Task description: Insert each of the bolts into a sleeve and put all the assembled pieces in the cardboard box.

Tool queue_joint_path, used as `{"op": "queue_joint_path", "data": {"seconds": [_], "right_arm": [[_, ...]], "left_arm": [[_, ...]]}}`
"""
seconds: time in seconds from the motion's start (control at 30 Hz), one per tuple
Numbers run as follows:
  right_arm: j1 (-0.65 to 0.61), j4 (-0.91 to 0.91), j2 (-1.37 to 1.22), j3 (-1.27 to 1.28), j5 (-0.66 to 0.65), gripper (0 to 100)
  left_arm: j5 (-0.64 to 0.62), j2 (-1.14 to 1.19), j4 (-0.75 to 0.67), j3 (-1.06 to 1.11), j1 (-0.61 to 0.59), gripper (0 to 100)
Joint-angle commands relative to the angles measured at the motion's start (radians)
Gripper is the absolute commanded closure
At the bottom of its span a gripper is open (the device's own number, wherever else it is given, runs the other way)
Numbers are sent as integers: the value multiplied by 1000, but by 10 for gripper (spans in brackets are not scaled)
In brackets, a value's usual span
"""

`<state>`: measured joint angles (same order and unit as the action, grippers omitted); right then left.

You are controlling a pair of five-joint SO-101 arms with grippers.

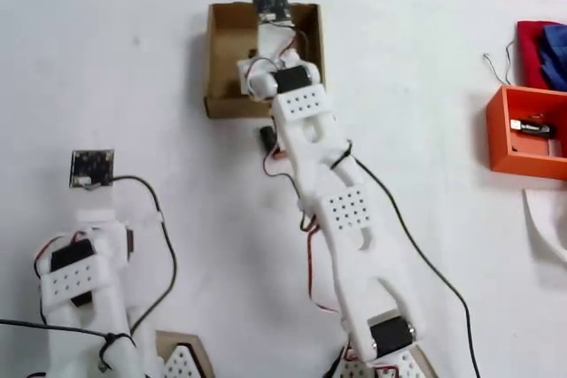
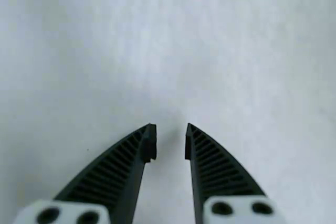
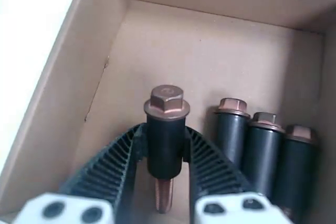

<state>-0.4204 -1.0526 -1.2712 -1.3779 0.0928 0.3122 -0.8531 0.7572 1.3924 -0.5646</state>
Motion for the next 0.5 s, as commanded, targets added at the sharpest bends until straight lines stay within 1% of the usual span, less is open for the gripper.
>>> {"op": "queue_joint_path", "data": {"seconds": [0.0, 0.13, 0.23, 0.47], "right_arm": [[1, 1, 27, -8, 9, 976], [-1, -4, 24, -5, 11, 976], [2, -7, 24, -5, 51, 976], [1, -12, 25, 32, 55, 976]], "left_arm": [[8, -11, -15, -1, -6, 887], [8, -11, -15, -1, -6, 887], [8, -11, -15, -1, -6, 887], [8, -11, -15, -1, -6, 887]]}}
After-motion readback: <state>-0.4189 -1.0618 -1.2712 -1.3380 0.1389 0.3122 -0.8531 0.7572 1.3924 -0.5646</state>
